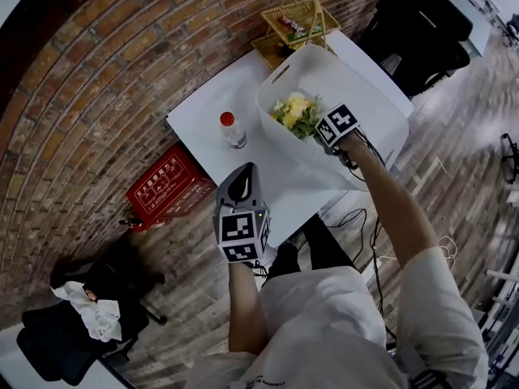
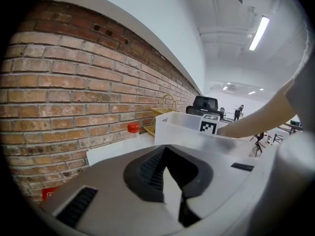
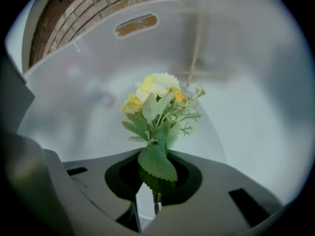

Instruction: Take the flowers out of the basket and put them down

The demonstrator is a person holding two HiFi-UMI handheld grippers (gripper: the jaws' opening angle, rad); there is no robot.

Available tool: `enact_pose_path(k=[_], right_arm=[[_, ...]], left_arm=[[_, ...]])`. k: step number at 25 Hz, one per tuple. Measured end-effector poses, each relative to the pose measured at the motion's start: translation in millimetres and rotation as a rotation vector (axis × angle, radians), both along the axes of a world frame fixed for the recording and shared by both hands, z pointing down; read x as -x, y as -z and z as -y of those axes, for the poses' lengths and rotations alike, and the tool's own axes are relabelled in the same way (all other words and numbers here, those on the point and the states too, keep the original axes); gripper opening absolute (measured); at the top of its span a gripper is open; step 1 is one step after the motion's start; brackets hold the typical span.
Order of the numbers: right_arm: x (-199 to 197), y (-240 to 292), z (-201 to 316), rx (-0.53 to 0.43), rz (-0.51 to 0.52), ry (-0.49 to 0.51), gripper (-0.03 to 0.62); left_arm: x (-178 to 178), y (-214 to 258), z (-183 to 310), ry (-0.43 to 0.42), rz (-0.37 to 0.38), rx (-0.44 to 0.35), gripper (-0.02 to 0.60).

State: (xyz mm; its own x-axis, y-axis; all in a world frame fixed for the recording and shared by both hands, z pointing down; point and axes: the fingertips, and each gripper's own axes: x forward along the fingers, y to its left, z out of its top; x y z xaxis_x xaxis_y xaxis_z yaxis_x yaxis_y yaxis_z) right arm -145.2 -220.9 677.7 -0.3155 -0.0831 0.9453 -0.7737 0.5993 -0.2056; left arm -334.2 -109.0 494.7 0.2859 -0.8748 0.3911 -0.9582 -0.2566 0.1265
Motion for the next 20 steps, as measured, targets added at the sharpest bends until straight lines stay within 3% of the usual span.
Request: enact_pose_path(k=[5,10,20], right_arm=[[3.0,52.8,8.0,-0.066,0.116,-0.04,0.074],[0.4,107.8,6.4,-0.069,0.28,-0.109,0.074],[10.2,192.3,-15.0,-0.217,0.47,-0.063,0.074]], left_arm=[[-4.8,12.7,-0.9,-0.004,-0.001,-0.039,0.025],[-26.5,32.3,-2.5,-0.033,-0.017,-0.083,0.025],[-48.0,57.2,-16.3,-0.022,0.006,-0.142,0.025]])
